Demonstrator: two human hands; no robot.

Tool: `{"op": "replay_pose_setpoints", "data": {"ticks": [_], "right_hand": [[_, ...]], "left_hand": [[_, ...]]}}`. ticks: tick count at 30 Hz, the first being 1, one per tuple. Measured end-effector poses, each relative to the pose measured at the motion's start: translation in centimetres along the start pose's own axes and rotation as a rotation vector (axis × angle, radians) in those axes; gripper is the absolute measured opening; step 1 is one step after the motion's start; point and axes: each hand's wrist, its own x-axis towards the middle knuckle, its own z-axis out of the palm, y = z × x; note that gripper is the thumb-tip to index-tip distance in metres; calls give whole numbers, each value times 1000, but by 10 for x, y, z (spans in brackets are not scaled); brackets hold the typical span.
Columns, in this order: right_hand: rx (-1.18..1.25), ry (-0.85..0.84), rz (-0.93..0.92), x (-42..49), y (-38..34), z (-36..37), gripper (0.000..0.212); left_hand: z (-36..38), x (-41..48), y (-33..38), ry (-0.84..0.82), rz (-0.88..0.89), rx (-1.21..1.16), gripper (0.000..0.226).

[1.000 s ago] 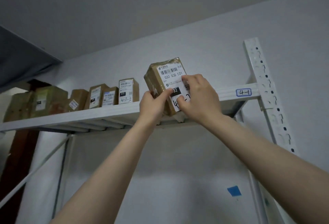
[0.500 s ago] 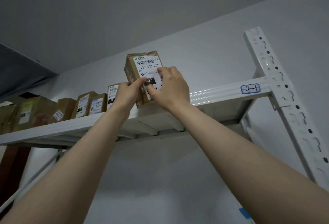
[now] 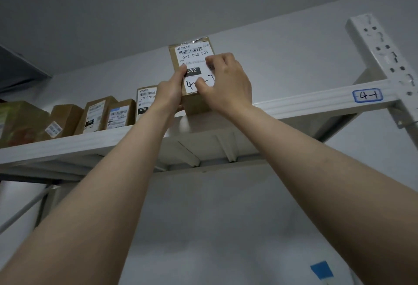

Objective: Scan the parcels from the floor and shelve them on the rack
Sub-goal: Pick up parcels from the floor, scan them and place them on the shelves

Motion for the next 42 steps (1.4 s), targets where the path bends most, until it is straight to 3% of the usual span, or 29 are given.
{"op": "replay_pose_setpoints", "data": {"ticks": [4,8,12,18,30,36,42], "right_hand": [[-31,15,22,3,1,16,48],[-90,-34,55,-2,5,30,46],[-138,-95,145,-8,11,41,47],[-224,-171,232,-8,16,50,43],[-156,-327,341,10,-1,64,38],[-188,-368,311,11,-7,70,36],[-236,-433,304,10,-13,76,32]], "left_hand": [[-5,18,-10,-1,60,53,43],[-6,34,-27,51,134,286,48],[-3,32,-50,185,241,392,58],[-3,31,-67,186,459,555,40],[-18,41,-67,181,365,671,29],[-24,43,-67,165,318,747,5],[-28,41,-61,120,287,808,9]]}}
